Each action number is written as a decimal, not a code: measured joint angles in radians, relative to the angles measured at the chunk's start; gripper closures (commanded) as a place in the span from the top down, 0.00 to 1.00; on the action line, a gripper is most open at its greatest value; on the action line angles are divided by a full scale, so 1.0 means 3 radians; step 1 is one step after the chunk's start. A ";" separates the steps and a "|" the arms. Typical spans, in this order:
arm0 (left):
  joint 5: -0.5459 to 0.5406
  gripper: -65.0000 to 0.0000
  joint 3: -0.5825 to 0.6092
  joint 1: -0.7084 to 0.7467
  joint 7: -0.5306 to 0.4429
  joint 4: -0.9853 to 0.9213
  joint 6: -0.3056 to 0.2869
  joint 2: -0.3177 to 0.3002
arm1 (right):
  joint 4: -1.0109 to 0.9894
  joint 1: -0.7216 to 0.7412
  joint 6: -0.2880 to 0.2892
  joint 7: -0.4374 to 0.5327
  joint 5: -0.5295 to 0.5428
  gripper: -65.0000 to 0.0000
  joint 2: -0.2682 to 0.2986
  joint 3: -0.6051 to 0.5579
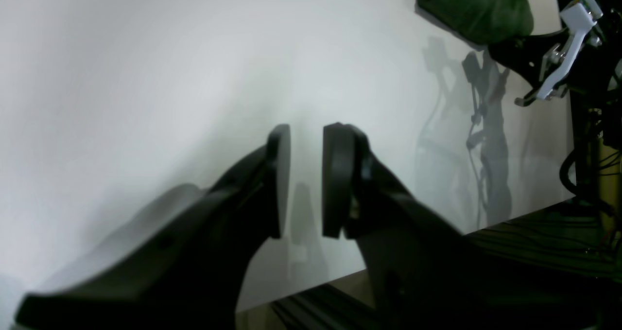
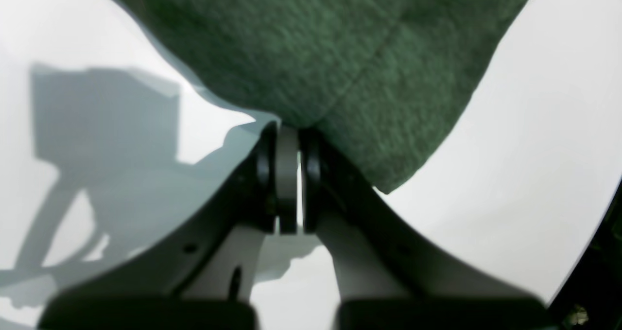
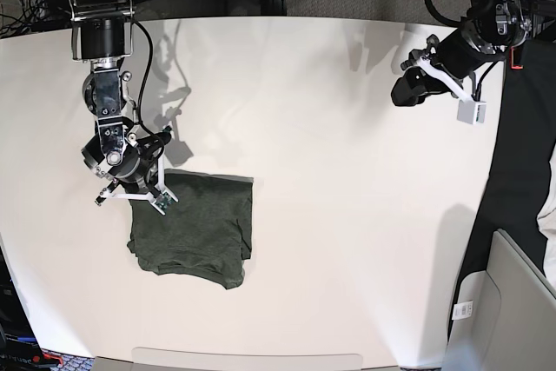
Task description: Fold the T-shirt properly
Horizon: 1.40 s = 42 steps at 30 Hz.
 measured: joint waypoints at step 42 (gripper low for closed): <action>-0.0025 0.18 -0.1219 0.1375 0.0024 0.0203 -0.0010 0.0214 | 0.2327 -0.2529 -0.0065 -0.0460 0.0010 0.00 -0.0320 0.0318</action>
